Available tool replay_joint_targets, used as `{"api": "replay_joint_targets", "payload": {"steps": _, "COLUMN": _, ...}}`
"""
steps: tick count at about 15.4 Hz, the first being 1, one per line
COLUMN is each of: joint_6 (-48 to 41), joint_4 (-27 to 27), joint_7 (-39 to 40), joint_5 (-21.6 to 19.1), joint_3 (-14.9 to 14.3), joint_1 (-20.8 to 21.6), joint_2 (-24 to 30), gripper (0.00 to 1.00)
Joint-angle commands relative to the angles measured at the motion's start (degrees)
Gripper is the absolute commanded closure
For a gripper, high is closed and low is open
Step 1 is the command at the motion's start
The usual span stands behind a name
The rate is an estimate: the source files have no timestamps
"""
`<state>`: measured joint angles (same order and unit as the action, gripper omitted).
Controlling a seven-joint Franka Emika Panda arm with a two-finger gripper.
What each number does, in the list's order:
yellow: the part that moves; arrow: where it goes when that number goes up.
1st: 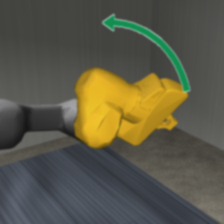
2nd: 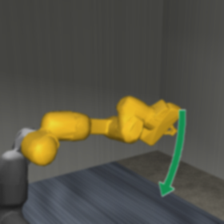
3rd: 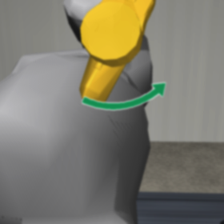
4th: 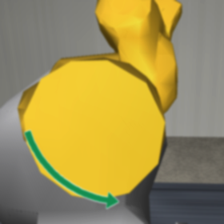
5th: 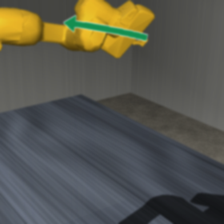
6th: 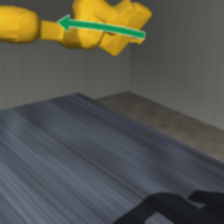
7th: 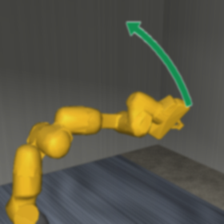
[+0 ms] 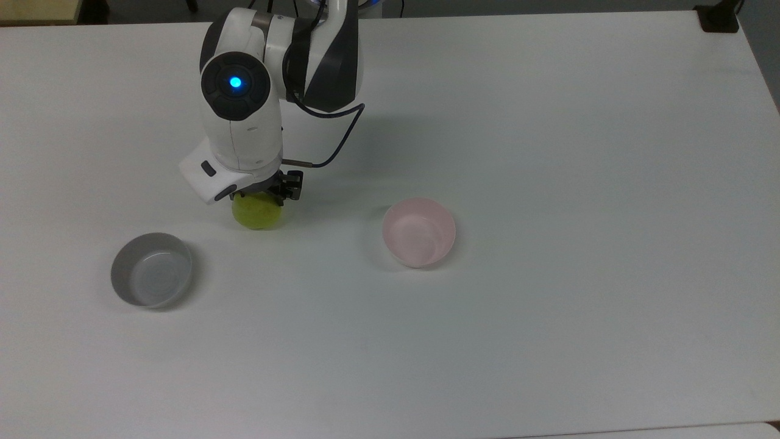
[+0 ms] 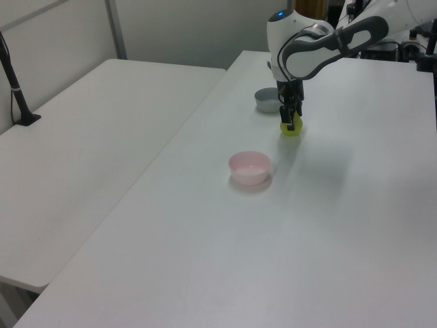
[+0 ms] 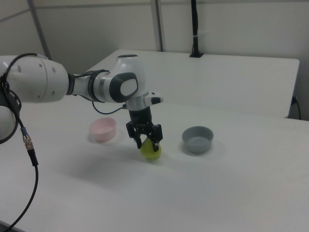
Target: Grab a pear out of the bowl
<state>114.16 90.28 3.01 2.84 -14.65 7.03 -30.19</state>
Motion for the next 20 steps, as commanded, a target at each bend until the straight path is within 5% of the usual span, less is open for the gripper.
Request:
{"api": "replay_joint_targets", "payload": {"steps": 1, "joint_6": -0.2, "joint_4": 0.3, "joint_7": -0.3, "joint_5": 0.8, "joint_3": 0.0, "joint_1": 0.3, "joint_2": 0.9, "gripper": 0.00}}
{"api": "replay_joint_targets", "payload": {"steps": 6, "joint_6": -1.9, "joint_4": 0.1, "joint_7": -1.1, "joint_5": 0.1, "joint_3": 0.0, "joint_1": 0.1, "joint_2": 5.7, "gripper": 0.00}}
{"api": "replay_joint_targets", "payload": {"steps": 16, "joint_6": -15.7, "joint_4": 2.9, "joint_7": -0.7, "joint_5": 0.1, "joint_3": 2.0, "joint_1": -2.8, "joint_2": 24.6, "gripper": 0.00}}
{"api": "replay_joint_targets", "payload": {"steps": 20, "joint_6": -16.2, "joint_4": 3.2, "joint_7": -0.8, "joint_5": 0.1, "joint_3": 2.1, "joint_1": -3.4, "joint_2": 26.3, "gripper": 0.00}}
